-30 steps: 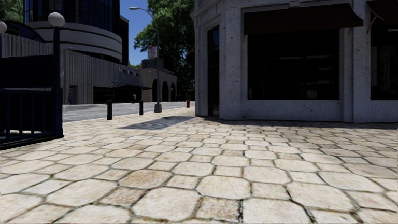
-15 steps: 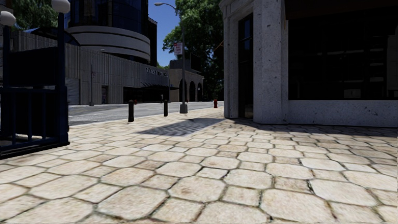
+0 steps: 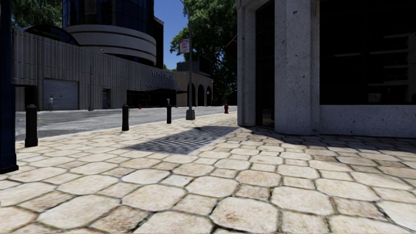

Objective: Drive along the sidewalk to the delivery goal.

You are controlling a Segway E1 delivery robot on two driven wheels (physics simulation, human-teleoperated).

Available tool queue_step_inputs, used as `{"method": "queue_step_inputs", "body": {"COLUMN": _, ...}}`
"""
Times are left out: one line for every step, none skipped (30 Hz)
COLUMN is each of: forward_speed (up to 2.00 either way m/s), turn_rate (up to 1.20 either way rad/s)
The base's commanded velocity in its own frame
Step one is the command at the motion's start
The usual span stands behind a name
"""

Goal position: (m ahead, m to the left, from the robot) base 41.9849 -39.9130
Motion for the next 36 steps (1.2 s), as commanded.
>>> {"method": "queue_step_inputs", "body": {"forward_speed": 2.00, "turn_rate": 0.00}}
{"method": "queue_step_inputs", "body": {"forward_speed": 2.00, "turn_rate": 0.00}}
{"method": "queue_step_inputs", "body": {"forward_speed": 2.00, "turn_rate": 0.00}}
{"method": "queue_step_inputs", "body": {"forward_speed": 2.00, "turn_rate": 0.00}}
{"method": "queue_step_inputs", "body": {"forward_speed": 2.00, "turn_rate": 0.00}}
{"method": "queue_step_inputs", "body": {"forward_speed": 2.00, "turn_rate": 0.00}}
{"method": "queue_step_inputs", "body": {"forward_speed": 2.00, "turn_rate": 0.00}}
{"method": "queue_step_inputs", "body": {"forward_speed": 2.00, "turn_rate": 0.00}}
{"method": "queue_step_inputs", "body": {"forward_speed": 2.00, "turn_rate": 0.00}}
{"method": "queue_step_inputs", "body": {"forward_speed": 2.00, "turn_rate": 0.00}}
{"method": "queue_step_inputs", "body": {"forward_speed": 2.00, "turn_rate": 0.00}}
{"method": "queue_step_inputs", "body": {"forward_speed": 2.00, "turn_rate": 0.00}}
{"method": "queue_step_inputs", "body": {"forward_speed": 2.00, "turn_rate": 0.00}}
{"method": "queue_step_inputs", "body": {"forward_speed": 2.00, "turn_rate": 0.00}}
{"method": "queue_step_inputs", "body": {"forward_speed": 2.00, "turn_rate": 0.00}}
{"method": "queue_step_inputs", "body": {"forward_speed": 2.00, "turn_rate": 0.00}}
{"method": "queue_step_inputs", "body": {"forward_speed": 2.00, "turn_rate": 0.00}}
{"method": "queue_step_inputs", "body": {"forward_speed": 2.00, "turn_rate": 0.00}}
{"method": "queue_step_inputs", "body": {"forward_speed": 2.00, "turn_rate": 0.00}}
{"method": "queue_step_inputs", "body": {"forward_speed": 2.00, "turn_rate": 0.00}}
{"method": "queue_step_inputs", "body": {"forward_speed": 2.00, "turn_rate": 0.00}}
{"method": "queue_step_inputs", "body": {"forward_speed": 2.00, "turn_rate": 0.00}}
{"method": "queue_step_inputs", "body": {"forward_speed": 2.00, "turn_rate": 0.00}}
{"method": "queue_step_inputs", "body": {"forward_speed": 2.00, "turn_rate": 0.00}}
{"method": "queue_step_inputs", "body": {"forward_speed": 2.00, "turn_rate": 0.00}}
{"method": "queue_step_inputs", "body": {"forward_speed": 2.00, "turn_rate": 0.00}}
{"method": "queue_step_inputs", "body": {"forward_speed": 2.00, "turn_rate": 0.00}}
{"method": "queue_step_inputs", "body": {"forward_speed": 2.00, "turn_rate": 0.00}}
{"method": "queue_step_inputs", "body": {"forward_speed": 2.00, "turn_rate": 0.00}}
{"method": "queue_step_inputs", "body": {"forward_speed": 2.00, "turn_rate": 0.00}}
{"method": "queue_step_inputs", "body": {"forward_speed": 2.00, "turn_rate": 0.00}}
{"method": "queue_step_inputs", "body": {"forward_speed": 2.00, "turn_rate": 0.00}}
{"method": "queue_step_inputs", "body": {"forward_speed": 2.00, "turn_rate": 0.00}}
{"method": "queue_step_inputs", "body": {"forward_speed": 2.00, "turn_rate": 0.00}}
{"method": "queue_step_inputs", "body": {"forward_speed": 2.00, "turn_rate": 0.00}}
{"method": "queue_step_inputs", "body": {"forward_speed": 2.00, "turn_rate": 0.00}}
